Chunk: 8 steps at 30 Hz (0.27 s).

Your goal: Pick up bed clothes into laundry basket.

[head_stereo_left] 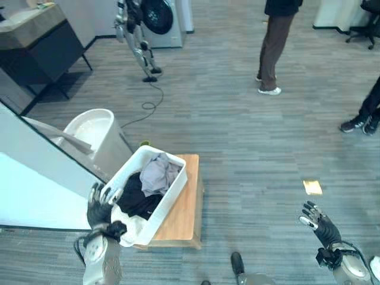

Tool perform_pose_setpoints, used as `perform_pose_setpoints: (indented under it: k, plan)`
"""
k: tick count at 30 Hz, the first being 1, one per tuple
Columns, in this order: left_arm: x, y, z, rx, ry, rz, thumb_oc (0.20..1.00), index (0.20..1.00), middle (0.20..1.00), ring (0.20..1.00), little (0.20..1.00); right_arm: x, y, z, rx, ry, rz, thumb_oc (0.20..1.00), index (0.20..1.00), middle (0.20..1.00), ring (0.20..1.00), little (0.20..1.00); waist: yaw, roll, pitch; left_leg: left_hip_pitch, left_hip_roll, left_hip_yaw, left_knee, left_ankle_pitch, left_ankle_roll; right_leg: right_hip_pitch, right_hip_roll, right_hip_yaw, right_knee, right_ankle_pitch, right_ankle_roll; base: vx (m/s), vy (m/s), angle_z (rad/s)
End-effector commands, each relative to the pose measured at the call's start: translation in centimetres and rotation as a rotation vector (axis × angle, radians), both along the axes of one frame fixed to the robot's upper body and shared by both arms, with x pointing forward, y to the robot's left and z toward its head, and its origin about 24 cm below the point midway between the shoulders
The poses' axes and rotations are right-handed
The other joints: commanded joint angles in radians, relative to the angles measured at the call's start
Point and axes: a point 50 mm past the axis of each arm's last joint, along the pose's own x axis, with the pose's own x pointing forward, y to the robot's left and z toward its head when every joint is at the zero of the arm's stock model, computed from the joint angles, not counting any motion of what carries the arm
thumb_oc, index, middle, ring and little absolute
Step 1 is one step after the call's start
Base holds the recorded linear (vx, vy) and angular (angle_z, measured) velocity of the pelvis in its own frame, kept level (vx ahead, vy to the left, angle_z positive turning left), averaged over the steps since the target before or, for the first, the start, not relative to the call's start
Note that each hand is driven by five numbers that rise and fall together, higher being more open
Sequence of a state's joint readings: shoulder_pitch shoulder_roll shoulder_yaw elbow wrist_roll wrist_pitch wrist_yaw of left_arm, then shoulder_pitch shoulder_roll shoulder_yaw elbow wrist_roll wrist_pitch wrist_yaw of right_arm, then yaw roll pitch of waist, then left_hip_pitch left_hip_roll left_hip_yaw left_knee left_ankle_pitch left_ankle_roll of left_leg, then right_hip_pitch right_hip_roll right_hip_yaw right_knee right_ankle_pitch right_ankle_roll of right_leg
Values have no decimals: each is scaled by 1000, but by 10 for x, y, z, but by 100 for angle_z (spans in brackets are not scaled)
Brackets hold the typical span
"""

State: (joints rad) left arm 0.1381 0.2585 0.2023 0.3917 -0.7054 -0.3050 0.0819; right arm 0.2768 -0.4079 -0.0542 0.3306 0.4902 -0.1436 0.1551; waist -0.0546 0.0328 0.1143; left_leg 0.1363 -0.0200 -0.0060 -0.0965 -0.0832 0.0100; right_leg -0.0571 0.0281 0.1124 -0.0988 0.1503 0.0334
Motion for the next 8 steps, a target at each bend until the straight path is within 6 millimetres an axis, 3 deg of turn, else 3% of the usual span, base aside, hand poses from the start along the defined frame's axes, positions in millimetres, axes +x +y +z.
perform_pose_setpoints:
  k: [1, 2, 8]
  plan:
    - [24, 4, 25, 61, -134, -84, 1000, 1000, 1000, 1000, 1000, 0, 2, 4, 16, -56, -21, 1000, 1000, 1000, 1000, 1000, -3, -32, -67, -65, -12, -44, 10, 68, -4, 20, -82, 31, 130, -148, 83, -1, -24, 20]
    - [24, 4, 25, 61, -134, -84, 1000, 1000, 1000, 1000, 1000, 0, 2, 4, 16, -55, -21, 1000, 1000, 1000, 1000, 1000, -3, -32, -66, -64, -12, -45, 10, 68, -4, 21, -83, 31, 130, -148, 83, -21, -39, 15]
    - [3, -44, -12, -3, 20, -259, 1000, 1000, 1000, 1000, 1000, 1, 33, -11, 161, -44, -21, 1000, 1000, 1000, 1000, 1000, 40, -30, -74, -68, -24, -102, 38, 64, 9, 53, -95, -19, 140, -173, 74, -25, -40, 25]
